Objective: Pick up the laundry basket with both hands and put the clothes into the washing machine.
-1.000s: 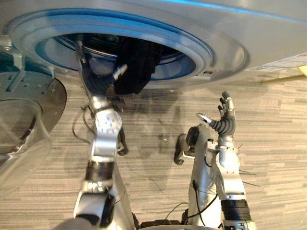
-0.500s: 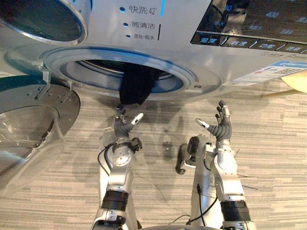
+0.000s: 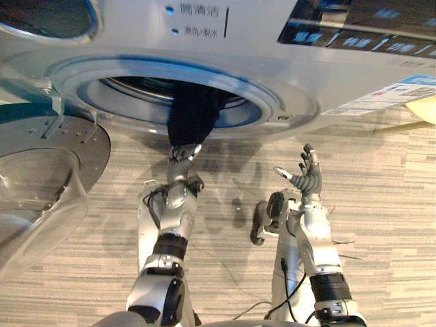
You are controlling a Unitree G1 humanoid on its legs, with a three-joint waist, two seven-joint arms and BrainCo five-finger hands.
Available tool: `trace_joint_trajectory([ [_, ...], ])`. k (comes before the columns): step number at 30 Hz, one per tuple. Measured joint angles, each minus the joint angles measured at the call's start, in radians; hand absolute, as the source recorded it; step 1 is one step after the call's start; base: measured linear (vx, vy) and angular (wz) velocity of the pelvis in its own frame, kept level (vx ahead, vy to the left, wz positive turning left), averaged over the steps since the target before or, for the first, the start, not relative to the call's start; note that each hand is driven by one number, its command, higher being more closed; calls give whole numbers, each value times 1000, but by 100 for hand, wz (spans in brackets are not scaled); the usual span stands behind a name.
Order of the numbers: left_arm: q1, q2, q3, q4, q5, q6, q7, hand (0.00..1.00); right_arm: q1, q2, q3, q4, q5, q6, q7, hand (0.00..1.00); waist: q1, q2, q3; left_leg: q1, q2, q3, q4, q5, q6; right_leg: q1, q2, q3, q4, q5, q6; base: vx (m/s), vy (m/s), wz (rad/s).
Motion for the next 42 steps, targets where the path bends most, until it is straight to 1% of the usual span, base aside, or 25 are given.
trace_joint_trajectory([
  [1, -13, 4, 2, 10, -24, -1, 8, 100, -9, 0, 0, 0, 1, 0, -1, 0, -3, -1, 10, -1, 0, 0, 2, 0, 0, 0, 0, 0, 1, 0, 0, 46, -18, -1],
  [3, -22, 15, -6, 8, -69, -25, 11, 100, -22, 0, -4, 0, 6, 0, -2, 0, -4, -7, 34, -1, 1, -1, 6, -1, 1, -2, 1, 2, 6, 0, 0, 39, -22, -2],
  [6, -21, 26, -10, 8, -104, -33, 20, 100, -23, 1, -7, 0, 9, -5, -2, 0, -7, -7, 34, -9, 6, -2, 17, -3, 3, -10, 2, 5, 14, 0, 0, 26, -24, -5],
  [9, -22, 42, -12, -14, -123, -48, 19, 100, -23, 1, -21, 0, 11, -7, -2, 0, -14, -9, 44, -11, 14, -1, 27, -6, 8, -17, 3, 11, 21, 1, 2, 29, -24, -6],
  [10, -22, 45, -12, -37, -123, -53, 19, 100, -22, 1, -21, 0, 17, -7, -2, 0, -18, -14, 49, -12, 14, -1, 27, -6, 8, -17, 3, 11, 23, 1, 2, 34, -26, 0],
  [14, -7, 37, -18, -87, -122, -55, 19, 100, -22, 5, -21, -7, 19, -10, -2, 0, -19, -15, 49, -12, 14, -2, 28, -6, 8, -17, 2, 11, 23, 1, 2, 49, -26, 0],
  [17, 55, 15, -26, -185, -122, -69, 19, 100, -19, 13, -22, -18, 19, -10, -4, 0, -22, -15, 49, -11, 13, -2, 28, -6, 8, -17, 1, 12, 25, 1, 2, 44, -23, 1],
  [19, 135, -8, -59, -319, -119, -98, 17, 100, 4, 21, -24, -67, 17, -11, -12, 0, -17, -15, 49, -7, 12, -2, 28, -6, 8, -17, -1, 15, 31, 0, 2, 46, -35, 4],
  [21, 200, -24, -69, -414, -99, -116, 13, 100, 17, 22, -31, -90, 16, -11, -20, 0, -11, -14, 49, 0, 12, -1, 27, -6, 8, -13, -1, 16, 32, 0, 2, 17, -16, 1],
  [23, 263, -30, -89, -491, -79, -117, 8, 100, 24, 23, -53, -91, 14, -11, -22, 0, -6, -14, 49, 13, 7, 3, 21, -6, 8, -4, -4, 18, 32, -1, 1, 34, -32, 9],
  [24, 304, -34, -103, -538, -76, -117, -2, 100, 38, 22, -58, -99, 13, -11, -23, 0, -6, -13, 48, 24, -2, 6, 12, -6, 8, 5, -13, 18, 29, -3, 1, 36, -33, 17],
  [27, 381, -37, -127, -627, -19, -118, -30, 100, 80, 22, -59, -132, -3, -11, -22, 0, 0, -13, 47, 48, -7, 13, -19, -3, 5, 26, -18, 14, 9, -5, 1, 41, -44, 14],
  [29, 402, -36, -136, -662, 12, -118, -42, 100, 91, 20, -59, -134, -5, -11, -19, 0, 6, -11, 46, 64, -16, 14, -34, 3, -4, 38, -20, 14, -3, -5, 1, 51, -40, 9],
  [30, 402, -33, -143, -686, 43, -125, -51, 100, 95, 18, -58, -136, -5, -14, -18, 0, 6, -8, 43, 64, -21, 14, -44, 10, -4, 40, -24, 11, -11, -5, 0, 71, -43, 9],
  [32, 378, -16, -155, -706, 79, -138, -52, 100, 95, 17, -56, -137, -5, -22, -17, 0, 9, -7, 43, 64, -21, 15, -50, 17, -2, 41, -25, 7, -16, -3, -3, 63, -32, 4],
  [33, 327, 7, -162, -704, 118, -139, -46, 100, 93, 16, -55, -137, -5, -31, -13, 0, 16, -7, 43, 63, -21, 15, -50, 17, -3, 41, -25, 4, -17, -3, -3, 56, -28, 1],
  [34, 273, 26, -162, -700, 145, -139, -39, 100, 92, 15, -53, -137, -5, -36, -5, 0, 17, -7, 43, 62, -21, 14, -50, 18, -2, 42, -22, 2, -17, -3, -3, 50, -30, 0],
  [37, 61, 124, -163, -640, 249, -138, 19, 100, 91, 4, -39, -136, -5, -49, 12, 0, 18, -6, 37, 52, -19, 5, -42, 18, -2, 44, -16, -8, -17, -3, -3, 41, -26, -3],
  [38, -15, 163, -164, -597, 286, -135, 39, 100, 93, 3, -39, -136, -5, -49, 17, 0, 13, -7, 27, 42, -19, -1, -36, 17, -1, 42, -15, -14, -16, -3, -3, 29, -11, -4],
  [39, -56, 186, -164, -567, 312, -132, 48, 100, 93, 1, -39, -136, -5, -49, 20, 0, 8, -8, 20, 37, -19, -3, -33, 17, -1, 39, -15, -16, -15, -3, -3, 39, -11, -4],
  [40, -126, 223, -168, -511, 359, -117, 67, 0, 94, -1, -39, -136, -5, -50, 25, 0, -2, -7, 3, 20, -18, -6, -26, 16, 2, 29, -15, -17, -12, -3, -3, 34, -6, -5],
  [41, -176, 246, -173, -465, 395, -107, 79, 0, 93, -1, -39, -136, -5, -52, 27, 0, -6, -8, 2, 18, -17, -9, -16, 13, 6, 29, -14, -17, -7, -3, -3, 55, 0, -8],
  [42, -246, 276, -178, -401, 450, -83, 85, 0, 93, -1, -39, -136, -5, -55, 29, 0, -10, -7, 2, 11, -14, -11, -2, 9, 12, 28, -14, -17, 0, -3, -3, 55, 5, -9],
])
